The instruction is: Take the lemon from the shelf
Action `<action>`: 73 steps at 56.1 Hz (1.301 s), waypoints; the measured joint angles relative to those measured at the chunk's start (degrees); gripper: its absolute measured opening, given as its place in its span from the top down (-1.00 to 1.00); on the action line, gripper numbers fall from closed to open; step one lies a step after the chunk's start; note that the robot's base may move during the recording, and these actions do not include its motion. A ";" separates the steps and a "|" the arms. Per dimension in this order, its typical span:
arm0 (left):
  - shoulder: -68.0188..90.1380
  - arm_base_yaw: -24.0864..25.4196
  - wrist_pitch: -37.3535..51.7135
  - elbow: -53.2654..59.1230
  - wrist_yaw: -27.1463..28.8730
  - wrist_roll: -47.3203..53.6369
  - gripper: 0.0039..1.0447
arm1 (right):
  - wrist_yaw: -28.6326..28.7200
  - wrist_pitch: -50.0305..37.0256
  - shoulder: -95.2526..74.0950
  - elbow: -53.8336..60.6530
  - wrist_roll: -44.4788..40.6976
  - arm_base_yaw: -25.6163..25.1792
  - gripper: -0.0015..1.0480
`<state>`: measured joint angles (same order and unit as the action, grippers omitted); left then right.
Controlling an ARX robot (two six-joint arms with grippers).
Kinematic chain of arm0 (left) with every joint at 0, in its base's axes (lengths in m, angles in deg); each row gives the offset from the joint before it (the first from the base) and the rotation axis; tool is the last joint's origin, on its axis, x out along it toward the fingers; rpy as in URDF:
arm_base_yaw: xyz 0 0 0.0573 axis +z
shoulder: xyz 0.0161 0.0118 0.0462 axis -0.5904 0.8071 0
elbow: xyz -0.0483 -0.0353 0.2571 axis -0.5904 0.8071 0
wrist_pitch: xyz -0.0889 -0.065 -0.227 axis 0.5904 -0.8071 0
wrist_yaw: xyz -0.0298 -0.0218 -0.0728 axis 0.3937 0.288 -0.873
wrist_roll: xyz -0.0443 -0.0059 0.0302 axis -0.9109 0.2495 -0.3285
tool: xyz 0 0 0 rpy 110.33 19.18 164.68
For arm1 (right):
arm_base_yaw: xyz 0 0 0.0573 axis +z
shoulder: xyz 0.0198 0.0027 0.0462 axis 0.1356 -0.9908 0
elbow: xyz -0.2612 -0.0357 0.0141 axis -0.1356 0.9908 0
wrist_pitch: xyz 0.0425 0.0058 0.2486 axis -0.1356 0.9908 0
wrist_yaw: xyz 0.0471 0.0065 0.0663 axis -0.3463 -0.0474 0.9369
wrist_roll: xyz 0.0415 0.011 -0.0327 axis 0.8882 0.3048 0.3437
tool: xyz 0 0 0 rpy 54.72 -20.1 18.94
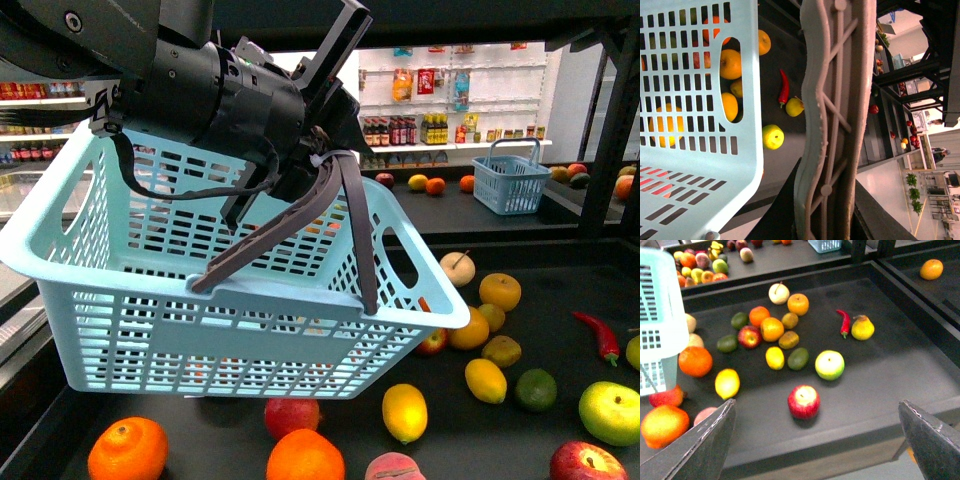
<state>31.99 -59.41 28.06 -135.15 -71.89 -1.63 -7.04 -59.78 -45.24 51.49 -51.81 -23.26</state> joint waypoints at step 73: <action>0.00 0.09 0.02 -0.02 -0.22 0.24 0.74 | 2.32 22.01 -122.25 -114.68 -7.13 10.84 -0.86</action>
<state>31.99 -59.32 28.09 -135.18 -72.11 -1.39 -4.72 -37.77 -167.49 -63.19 -58.93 -12.42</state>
